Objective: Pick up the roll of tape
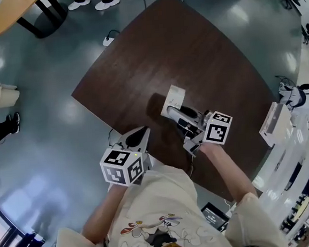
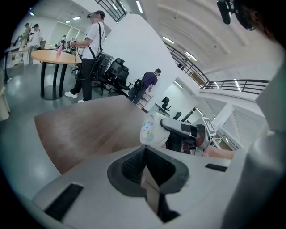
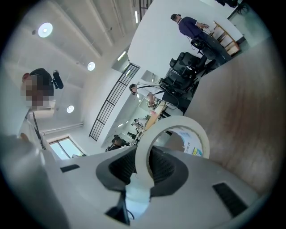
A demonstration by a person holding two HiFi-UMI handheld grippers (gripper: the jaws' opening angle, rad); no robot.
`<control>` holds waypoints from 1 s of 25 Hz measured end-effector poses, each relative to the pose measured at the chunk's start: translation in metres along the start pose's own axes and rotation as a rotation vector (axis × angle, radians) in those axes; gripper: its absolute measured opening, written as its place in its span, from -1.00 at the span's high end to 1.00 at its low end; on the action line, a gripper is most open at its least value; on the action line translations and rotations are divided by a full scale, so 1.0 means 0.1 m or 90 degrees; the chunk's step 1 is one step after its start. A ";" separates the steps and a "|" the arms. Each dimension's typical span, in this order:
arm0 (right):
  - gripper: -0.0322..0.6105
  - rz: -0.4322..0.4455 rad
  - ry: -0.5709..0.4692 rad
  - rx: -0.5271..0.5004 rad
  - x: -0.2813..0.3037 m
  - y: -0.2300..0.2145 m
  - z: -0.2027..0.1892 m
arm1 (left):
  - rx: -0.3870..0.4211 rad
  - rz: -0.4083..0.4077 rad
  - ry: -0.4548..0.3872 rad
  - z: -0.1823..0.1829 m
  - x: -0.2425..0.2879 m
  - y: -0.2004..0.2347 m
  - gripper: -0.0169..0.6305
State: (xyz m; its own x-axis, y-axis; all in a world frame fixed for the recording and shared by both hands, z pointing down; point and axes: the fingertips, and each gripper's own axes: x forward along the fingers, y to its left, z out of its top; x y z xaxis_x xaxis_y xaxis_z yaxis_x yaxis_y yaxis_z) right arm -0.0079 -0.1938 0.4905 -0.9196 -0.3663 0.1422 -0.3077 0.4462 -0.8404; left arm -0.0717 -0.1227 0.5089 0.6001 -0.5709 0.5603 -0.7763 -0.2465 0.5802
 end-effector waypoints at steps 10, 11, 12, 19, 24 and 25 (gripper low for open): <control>0.64 0.024 -0.058 -0.046 -0.21 0.68 0.12 | 0.025 -0.043 -0.043 0.39 -0.22 -0.04 0.93; 0.64 0.026 -0.064 -0.050 -0.21 0.71 0.13 | 0.024 -0.049 -0.043 0.42 -0.20 -0.02 0.93; 0.64 0.028 -0.069 -0.053 -0.23 0.74 0.13 | 0.025 -0.053 -0.042 0.43 -0.18 -0.01 0.93; 0.64 0.052 -0.092 -0.075 -0.48 1.37 -0.09 | 0.061 -0.071 -0.067 0.38 -0.55 -0.35 0.93; 0.64 0.061 -0.094 -0.077 -0.54 1.51 -0.23 | 0.064 -0.085 -0.081 0.40 -0.63 -0.44 0.93; 0.64 0.061 -0.095 -0.076 -0.55 1.53 -0.24 | 0.062 -0.086 -0.081 0.40 -0.63 -0.44 0.93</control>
State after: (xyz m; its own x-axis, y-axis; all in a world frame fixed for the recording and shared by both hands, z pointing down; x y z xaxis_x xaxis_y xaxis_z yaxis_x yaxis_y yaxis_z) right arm -0.0105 -0.0855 0.3667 -0.9026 -0.4299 -0.0218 -0.2550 0.5750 -0.7774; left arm -0.0827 -0.1066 0.4244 0.6753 -0.6208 0.3982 -0.7092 -0.3983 0.5817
